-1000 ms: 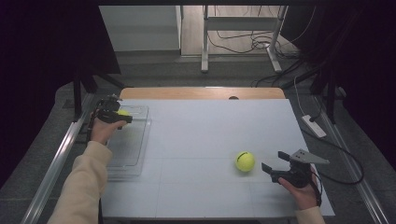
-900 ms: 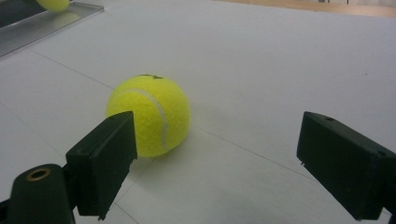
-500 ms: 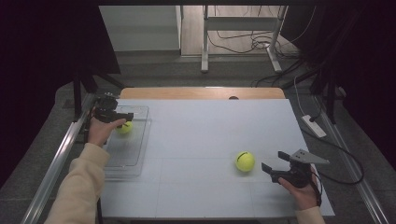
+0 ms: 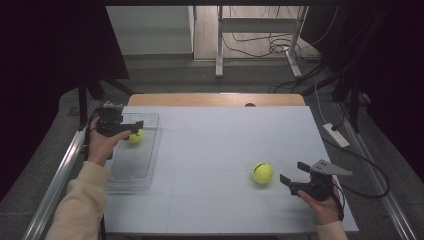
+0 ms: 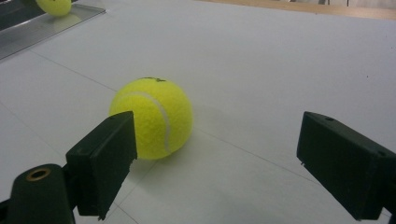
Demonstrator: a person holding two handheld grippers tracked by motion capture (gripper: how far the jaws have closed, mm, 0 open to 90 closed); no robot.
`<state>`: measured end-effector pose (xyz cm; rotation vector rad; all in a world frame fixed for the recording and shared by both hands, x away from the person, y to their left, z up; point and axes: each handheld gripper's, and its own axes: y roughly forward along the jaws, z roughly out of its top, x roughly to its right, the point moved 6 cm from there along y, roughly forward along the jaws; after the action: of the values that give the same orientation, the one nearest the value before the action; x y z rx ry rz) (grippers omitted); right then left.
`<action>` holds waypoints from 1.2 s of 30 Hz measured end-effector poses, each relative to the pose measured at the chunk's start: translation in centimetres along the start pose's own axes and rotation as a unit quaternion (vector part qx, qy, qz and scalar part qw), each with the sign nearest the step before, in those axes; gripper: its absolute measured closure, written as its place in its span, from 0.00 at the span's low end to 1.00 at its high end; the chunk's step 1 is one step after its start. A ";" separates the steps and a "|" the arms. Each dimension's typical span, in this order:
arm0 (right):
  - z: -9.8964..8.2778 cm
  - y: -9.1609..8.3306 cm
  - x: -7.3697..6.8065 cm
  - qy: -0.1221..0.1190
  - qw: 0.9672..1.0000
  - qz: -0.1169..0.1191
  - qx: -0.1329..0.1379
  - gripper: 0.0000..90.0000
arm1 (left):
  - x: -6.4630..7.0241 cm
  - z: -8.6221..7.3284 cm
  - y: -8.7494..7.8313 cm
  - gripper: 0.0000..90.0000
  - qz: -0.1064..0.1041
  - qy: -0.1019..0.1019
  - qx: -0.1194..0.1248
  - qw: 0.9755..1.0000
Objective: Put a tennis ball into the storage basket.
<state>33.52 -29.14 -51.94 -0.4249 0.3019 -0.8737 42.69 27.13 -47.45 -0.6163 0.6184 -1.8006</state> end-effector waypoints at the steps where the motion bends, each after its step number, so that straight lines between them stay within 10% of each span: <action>1: 0.0 0.0 0.0 0.001 1.000 0.000 0.000 0.14 | 0.2 0.1 -0.2 0.18 -0.004 -0.001 0.005 1.000; 19: 0.0 0.0 -0.3 -0.001 1.000 -0.003 0.002 0.14 | 3.2 0.2 -3.3 0.16 -0.074 0.008 0.067 0.995; 36: -0.2 -0.1 -0.2 -0.001 1.000 -0.002 0.000 0.14 | 5.9 -0.9 -3.7 0.14 -0.128 0.038 0.077 0.988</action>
<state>33.22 -29.11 -52.01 -0.4270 0.2984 -0.8774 37.91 22.65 -45.00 -0.5430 0.4598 -2.0993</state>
